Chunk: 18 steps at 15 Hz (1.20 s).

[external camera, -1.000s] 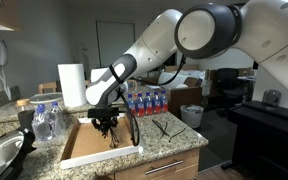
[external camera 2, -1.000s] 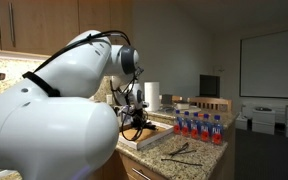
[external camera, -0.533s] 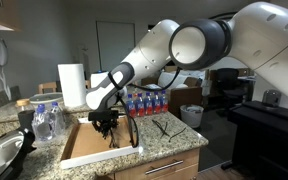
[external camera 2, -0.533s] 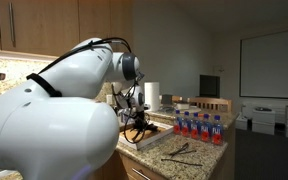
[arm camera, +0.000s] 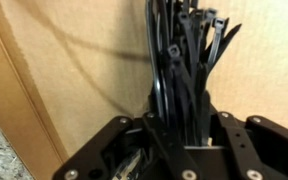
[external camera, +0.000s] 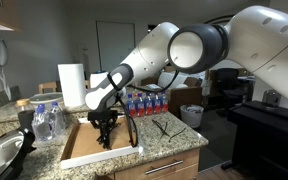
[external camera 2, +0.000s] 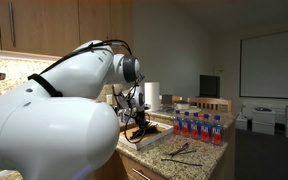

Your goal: Pick up the black objects from the counter and put them on the box cover

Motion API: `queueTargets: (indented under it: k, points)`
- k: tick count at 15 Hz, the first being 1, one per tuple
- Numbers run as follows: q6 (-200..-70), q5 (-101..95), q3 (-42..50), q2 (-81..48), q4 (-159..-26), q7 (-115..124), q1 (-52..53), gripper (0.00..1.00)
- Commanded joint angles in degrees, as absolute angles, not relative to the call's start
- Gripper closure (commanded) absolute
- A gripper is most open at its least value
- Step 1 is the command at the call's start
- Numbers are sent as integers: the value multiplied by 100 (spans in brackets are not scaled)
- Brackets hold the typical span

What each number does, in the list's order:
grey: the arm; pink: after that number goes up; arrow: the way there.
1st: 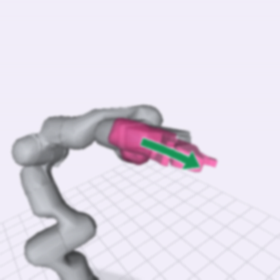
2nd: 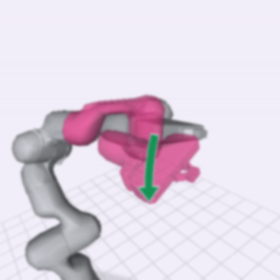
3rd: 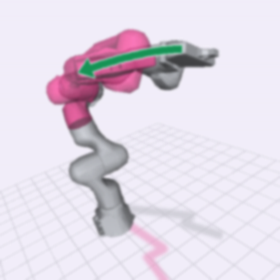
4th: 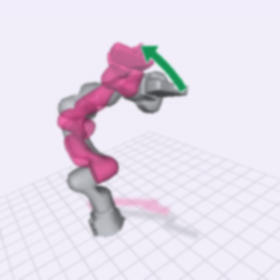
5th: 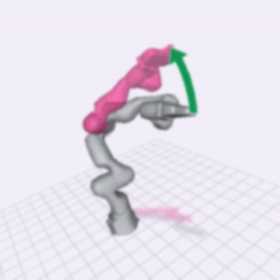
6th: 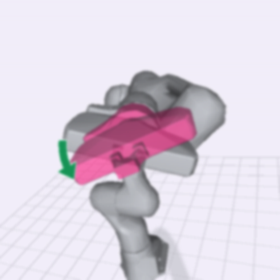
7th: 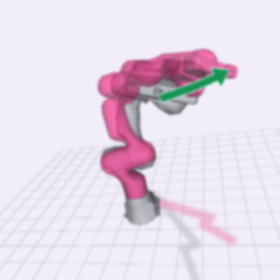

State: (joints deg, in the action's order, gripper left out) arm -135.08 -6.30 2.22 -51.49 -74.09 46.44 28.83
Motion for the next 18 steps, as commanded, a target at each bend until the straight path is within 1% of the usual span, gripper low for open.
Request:
queueTargets:
  k: [1, 4, 5, 6, 18]
  points:
    - [-13310, -724, 250, -5192, -7273, 4743, 2911, 27]
    - [-13223, -719, 244, -5191, -7257, 4748, 2909, 6]
    - [-13199, -720, 245, -5191, -7253, 4749, 2909, 2]
    - [-13173, -720, 242, -5190, -7250, 4745, 2908, 0]
    - [-13347, -636, 46, -5240, -7187, 4497, 2804, 0]
